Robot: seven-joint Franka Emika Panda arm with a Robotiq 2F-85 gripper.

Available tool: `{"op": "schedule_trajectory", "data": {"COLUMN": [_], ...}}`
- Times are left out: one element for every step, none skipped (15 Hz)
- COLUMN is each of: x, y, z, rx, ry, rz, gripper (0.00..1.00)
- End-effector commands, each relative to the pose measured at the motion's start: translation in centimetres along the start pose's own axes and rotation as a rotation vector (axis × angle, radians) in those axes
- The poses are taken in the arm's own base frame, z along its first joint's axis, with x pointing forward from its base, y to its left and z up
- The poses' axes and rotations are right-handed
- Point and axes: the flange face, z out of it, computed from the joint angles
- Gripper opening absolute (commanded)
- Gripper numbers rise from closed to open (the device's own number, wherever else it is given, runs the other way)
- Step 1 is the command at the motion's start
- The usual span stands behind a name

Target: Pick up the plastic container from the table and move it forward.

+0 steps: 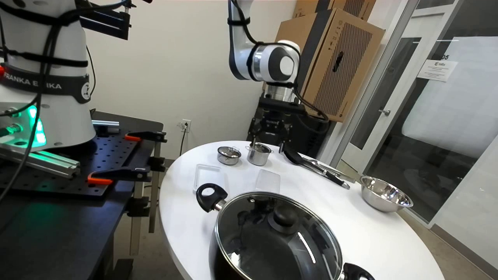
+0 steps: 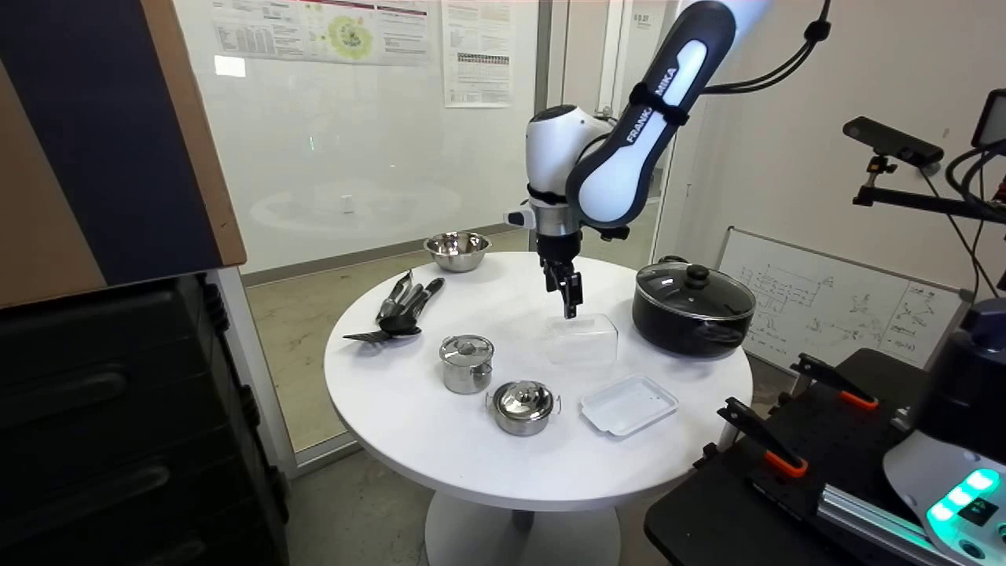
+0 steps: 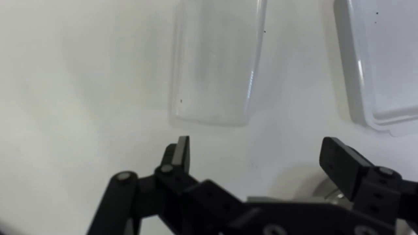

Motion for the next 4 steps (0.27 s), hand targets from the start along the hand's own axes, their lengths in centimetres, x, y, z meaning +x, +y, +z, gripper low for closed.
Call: {"op": "schedule_trajectory", "data": {"x": [-1.3,0.2,0.1,-0.1], "y": [-5.8,-2.6,-3.9,-4.8], "z": [-5.2,-2.8,-3.8,-4.5], "rx": [-0.041,-0.025,-0.031,-0.035], "ry": [0.091,0.051,0.068,0.072], "rz": [-0.142,-0.074,-0.105,-0.120], "gripper": [1.00,1.00,1.00,1.00]}}
